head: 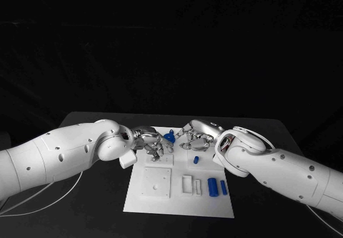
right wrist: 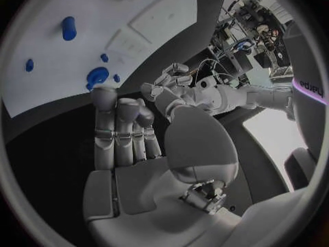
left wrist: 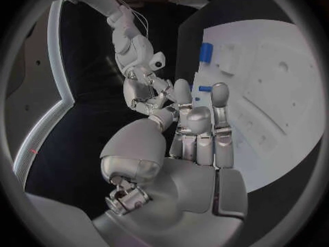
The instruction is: Assemble the parts on the task board
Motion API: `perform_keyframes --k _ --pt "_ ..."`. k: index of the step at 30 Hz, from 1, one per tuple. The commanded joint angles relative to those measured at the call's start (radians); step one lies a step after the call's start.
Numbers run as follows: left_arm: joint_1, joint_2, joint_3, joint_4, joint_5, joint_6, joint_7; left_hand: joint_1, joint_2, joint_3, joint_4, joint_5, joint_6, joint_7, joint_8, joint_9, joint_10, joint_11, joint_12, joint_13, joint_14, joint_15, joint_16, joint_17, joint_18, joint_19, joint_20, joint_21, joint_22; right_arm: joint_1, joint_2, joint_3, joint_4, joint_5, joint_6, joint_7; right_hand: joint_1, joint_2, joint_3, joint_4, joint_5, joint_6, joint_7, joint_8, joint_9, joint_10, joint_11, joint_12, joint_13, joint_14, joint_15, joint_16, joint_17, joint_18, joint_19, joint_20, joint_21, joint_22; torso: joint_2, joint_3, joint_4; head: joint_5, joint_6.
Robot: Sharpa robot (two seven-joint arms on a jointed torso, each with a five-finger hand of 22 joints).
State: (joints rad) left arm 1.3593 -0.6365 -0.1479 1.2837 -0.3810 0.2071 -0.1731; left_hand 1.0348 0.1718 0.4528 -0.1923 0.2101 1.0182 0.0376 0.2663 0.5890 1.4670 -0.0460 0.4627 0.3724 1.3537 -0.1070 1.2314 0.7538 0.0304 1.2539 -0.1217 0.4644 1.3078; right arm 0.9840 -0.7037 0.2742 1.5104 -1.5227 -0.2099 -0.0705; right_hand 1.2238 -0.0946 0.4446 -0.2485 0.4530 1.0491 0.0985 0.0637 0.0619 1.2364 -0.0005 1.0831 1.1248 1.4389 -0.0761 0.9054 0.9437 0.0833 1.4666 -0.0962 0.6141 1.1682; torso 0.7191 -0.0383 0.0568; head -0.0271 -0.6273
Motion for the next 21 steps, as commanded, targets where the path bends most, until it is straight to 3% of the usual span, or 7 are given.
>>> perform_keyframes --k 1,9,11,21 --pt "0.001 0.002 0.001 0.0 0.033 0.016 0.019 -0.011 0.002 0.023 -0.037 0.007 0.009 0.0 -0.003 0.007 0.0 0.003 0.005 0.0 -0.003 -0.002 0.006 0.002 0.005 -0.006 -0.005 -0.003 0.018 -0.002 -0.001 -0.002 0.01 -0.049 0.033 0.014 -0.009 -0.01 0.038 -0.006 0.006 -0.002 -0.003 -0.002 0.0 0.0 -0.009 -0.005 -0.001 -0.001 -0.002 -0.004 0.0 0.002 0.043 -0.004 -0.004 0.005 0.0 -0.0001 0.001 -0.001 0.0" --pt "0.001 0.0 0.001 -0.006 0.018 0.003 0.005 -0.011 0.0 0.023 -0.043 0.008 0.012 -0.001 -0.004 0.01 0.0 0.002 0.004 0.0 -0.003 -0.002 0.006 0.002 0.006 -0.005 -0.005 -0.002 0.018 -0.004 -0.005 -0.005 0.013 -0.063 -0.004 -0.008 -0.011 -0.021 0.082 -0.005 -0.001 -0.002 0.001 -0.002 0.0 0.003 -0.007 -0.004 0.0 0.0 -0.001 -0.003 0.001 0.004 0.044 -0.003 -0.01 0.014 0.0 0.0004 0.0022 -0.01 0.008" --pt "0.001 -0.002 0.001 -0.01 0.014 0.0 0.003 -0.01 -0.002 0.022 -0.044 0.01 0.014 -0.002 -0.005 0.01 0.001 0.002 0.004 0.0 -0.001 -0.002 0.006 0.002 0.006 -0.004 -0.006 -0.002 0.018 -0.004 -0.008 -0.005 0.008 -0.066 -0.023 -0.015 -0.012 -0.024 0.082 -0.003 -0.002 0.002 0.008 -0.002 0.0 0.004 -0.003 -0.002 0.001 0.001 0.002 -0.001 0.003 0.005 0.045 -0.002 -0.008 0.016 0.0 0.0004 0.002 -0.008 0.009" --pt "0.002 -0.007 0.001 -0.023 0.001 -0.008 0.001 0.002 -0.008 0.017 -0.038 0.011 0.022 -0.002 -0.016 0.007 0.003 0.002 0.002 -0.002 0.0 -0.002 0.005 0.004 0.006 -0.004 -0.006 -0.001 0.018 -0.004 -0.016 -0.004 -0.014 -0.064 -0.062 -0.028 -0.011 -0.029 0.078 0.003 -0.004 0.006 0.01 -0.002 0.0 0.005 -0.001 -0.001 0.001 0.001 0.003 0.0 0.003 0.008 0.046 0.001 -0.009 0.018 0.0 0.0006 0.0014 -0.007 0.01"
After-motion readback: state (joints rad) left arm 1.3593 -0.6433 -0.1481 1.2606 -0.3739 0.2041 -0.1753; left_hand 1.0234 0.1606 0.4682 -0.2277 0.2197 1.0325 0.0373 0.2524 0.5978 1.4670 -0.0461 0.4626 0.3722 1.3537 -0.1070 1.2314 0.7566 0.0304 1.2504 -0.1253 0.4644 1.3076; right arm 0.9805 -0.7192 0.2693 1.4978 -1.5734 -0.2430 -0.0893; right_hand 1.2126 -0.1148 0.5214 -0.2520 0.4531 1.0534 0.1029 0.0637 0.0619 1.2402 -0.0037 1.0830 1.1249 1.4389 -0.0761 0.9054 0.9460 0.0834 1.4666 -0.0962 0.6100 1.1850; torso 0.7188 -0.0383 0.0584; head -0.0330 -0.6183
